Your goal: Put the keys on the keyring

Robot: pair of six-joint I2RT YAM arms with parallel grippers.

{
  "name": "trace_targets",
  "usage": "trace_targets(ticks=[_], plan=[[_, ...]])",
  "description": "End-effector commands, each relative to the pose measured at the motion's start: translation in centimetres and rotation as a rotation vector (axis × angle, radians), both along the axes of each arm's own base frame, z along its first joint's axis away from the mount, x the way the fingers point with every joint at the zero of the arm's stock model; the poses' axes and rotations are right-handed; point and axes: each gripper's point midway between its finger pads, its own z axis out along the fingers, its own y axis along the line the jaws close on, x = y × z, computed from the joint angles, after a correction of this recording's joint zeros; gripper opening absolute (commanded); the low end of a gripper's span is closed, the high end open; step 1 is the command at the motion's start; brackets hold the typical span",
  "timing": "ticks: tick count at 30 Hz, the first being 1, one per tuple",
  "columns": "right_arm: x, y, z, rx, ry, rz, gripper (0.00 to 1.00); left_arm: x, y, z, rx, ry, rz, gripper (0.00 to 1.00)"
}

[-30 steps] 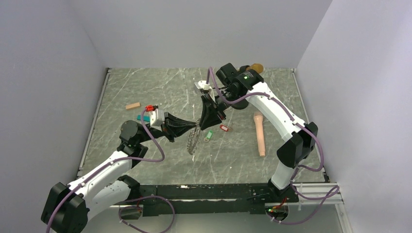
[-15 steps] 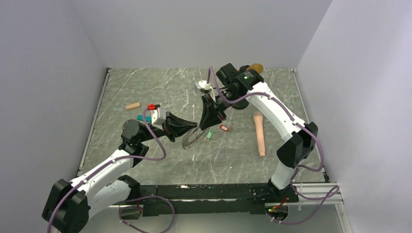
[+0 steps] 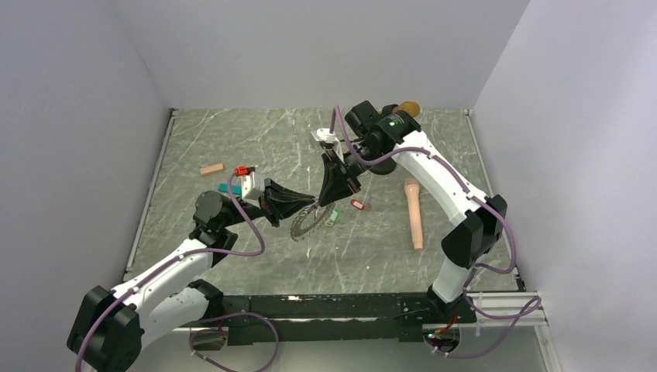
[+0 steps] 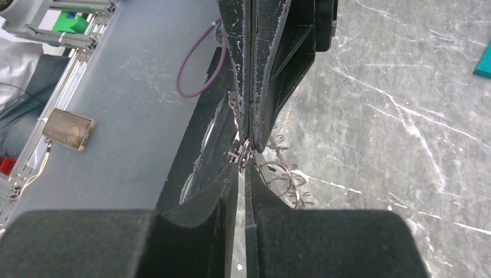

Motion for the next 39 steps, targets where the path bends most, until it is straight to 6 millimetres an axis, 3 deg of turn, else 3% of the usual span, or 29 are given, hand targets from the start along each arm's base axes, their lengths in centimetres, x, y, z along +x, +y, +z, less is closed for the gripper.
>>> trace_targets(ticks=[1,17,30,39], plan=[[-0.1,0.4,1.4,0.058,-0.018,0.014,0.13,0.1,0.3,2.0,-0.052,-0.055,0.018,0.0],[0.4,0.6,1.2,0.044,-0.02,-0.001,0.22,0.8,0.6,1.9,-0.048,-0.027,0.068,0.0],[1.3,0.9,0.6,0.009,-0.016,-0.046,0.14,1.5,1.0,1.7,-0.046,-0.009,0.116,0.0],[1.6,1.1,0.3,0.0,-0.01,-0.058,0.02,1.5,1.0,1.8,-0.041,-0.011,0.125,0.0]])
